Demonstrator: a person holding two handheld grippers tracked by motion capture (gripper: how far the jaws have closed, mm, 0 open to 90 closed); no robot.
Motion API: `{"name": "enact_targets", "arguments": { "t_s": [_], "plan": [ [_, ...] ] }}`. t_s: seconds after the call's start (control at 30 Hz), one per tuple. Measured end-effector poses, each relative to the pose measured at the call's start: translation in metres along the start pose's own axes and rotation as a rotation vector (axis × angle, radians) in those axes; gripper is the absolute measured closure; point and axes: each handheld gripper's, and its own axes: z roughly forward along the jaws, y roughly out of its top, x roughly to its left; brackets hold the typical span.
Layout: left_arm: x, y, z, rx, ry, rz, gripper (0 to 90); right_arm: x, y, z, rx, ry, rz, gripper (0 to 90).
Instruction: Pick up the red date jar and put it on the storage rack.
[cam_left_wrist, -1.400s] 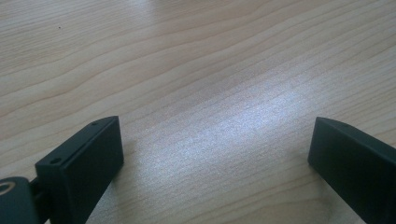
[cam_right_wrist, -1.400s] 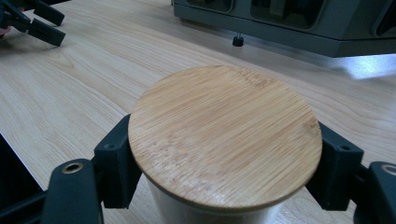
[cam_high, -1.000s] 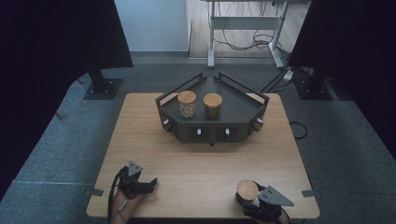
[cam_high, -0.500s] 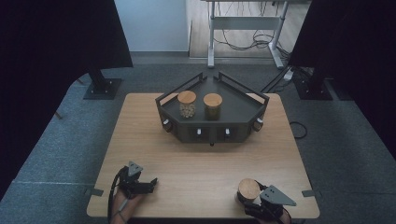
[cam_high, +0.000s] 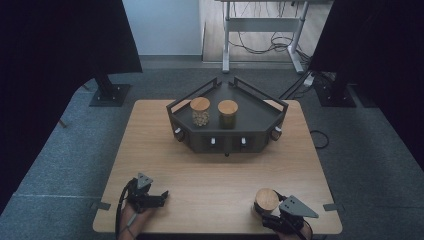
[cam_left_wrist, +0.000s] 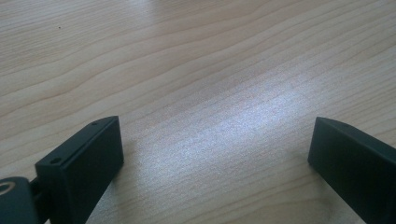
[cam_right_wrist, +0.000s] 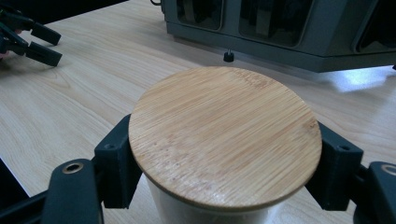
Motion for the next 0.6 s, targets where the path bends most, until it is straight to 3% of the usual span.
{"name": "enact_targets", "arguments": {
  "t_s": [0.6],
  "plan": [
    [0.0, 0.0, 0.0, 0.0, 0.0, 0.0, 3.0, -0.0038, 0.007, 0.0046, 0.012, -0.013, 0.014, 24.9]
  ]
}}
